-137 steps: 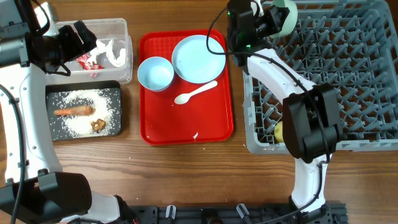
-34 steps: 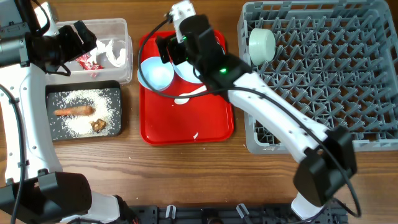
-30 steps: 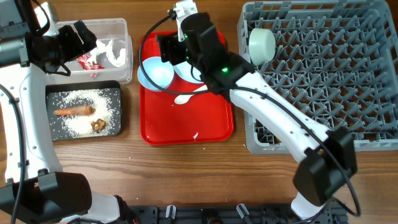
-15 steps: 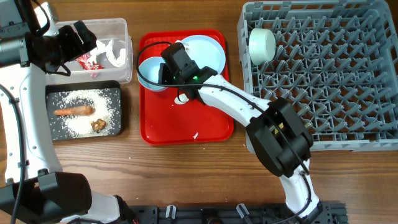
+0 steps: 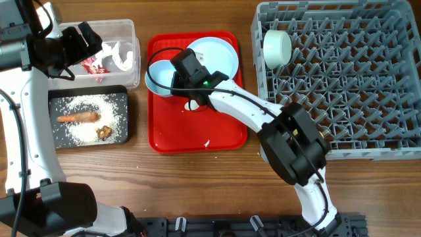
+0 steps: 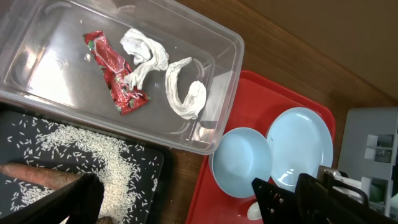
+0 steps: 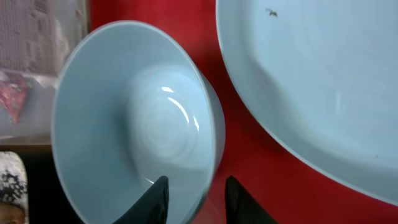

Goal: Sort waste into correct bins and load items into the dishwasher rack
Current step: 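Grasp the light-blue bowl and carry it into the dish rack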

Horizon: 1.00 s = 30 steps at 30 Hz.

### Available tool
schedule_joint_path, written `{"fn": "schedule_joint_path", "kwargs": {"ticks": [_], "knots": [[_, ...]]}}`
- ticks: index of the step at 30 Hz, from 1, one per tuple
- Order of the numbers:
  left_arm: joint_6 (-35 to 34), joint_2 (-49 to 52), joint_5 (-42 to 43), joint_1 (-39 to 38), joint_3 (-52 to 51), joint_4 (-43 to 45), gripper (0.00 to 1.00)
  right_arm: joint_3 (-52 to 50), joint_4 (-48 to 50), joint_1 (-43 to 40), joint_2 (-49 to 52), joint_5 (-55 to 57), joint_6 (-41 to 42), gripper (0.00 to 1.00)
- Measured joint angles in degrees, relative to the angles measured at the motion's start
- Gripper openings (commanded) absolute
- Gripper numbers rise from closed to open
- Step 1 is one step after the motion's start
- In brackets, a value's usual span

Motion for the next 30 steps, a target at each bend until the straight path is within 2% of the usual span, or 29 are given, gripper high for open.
{"fn": "schedule_joint_path", "kwargs": {"ticks": [9,18,24,27,30], "knots": [[0.0,0.0,0.0,0.0,0.0,-0.02,1.0,0.0,-0.09,0.0,0.52,0.02,0.52,0.04],[0.0,0.0,0.0,0.0,0.0,0.0,1.0,0.0,-0.22,0.0,0.55,-0.2,-0.44,0.04],[0.0,0.0,0.0,0.0,0.0,0.0,1.0,0.0,-2.67,-0.7,-0.61,-0.04,-7.1,0.04],[0.0,0.0,0.0,0.0,0.0,0.0,1.0,-0.02,-7.96,-2.19,-5.81,2.8,-11.69,0.04],[0.0,0.0,0.0,0.0,0.0,-0.02,1.0,-0.02,-15.17,-4.59,-16.26,10.95,-15.89,0.04]]}}
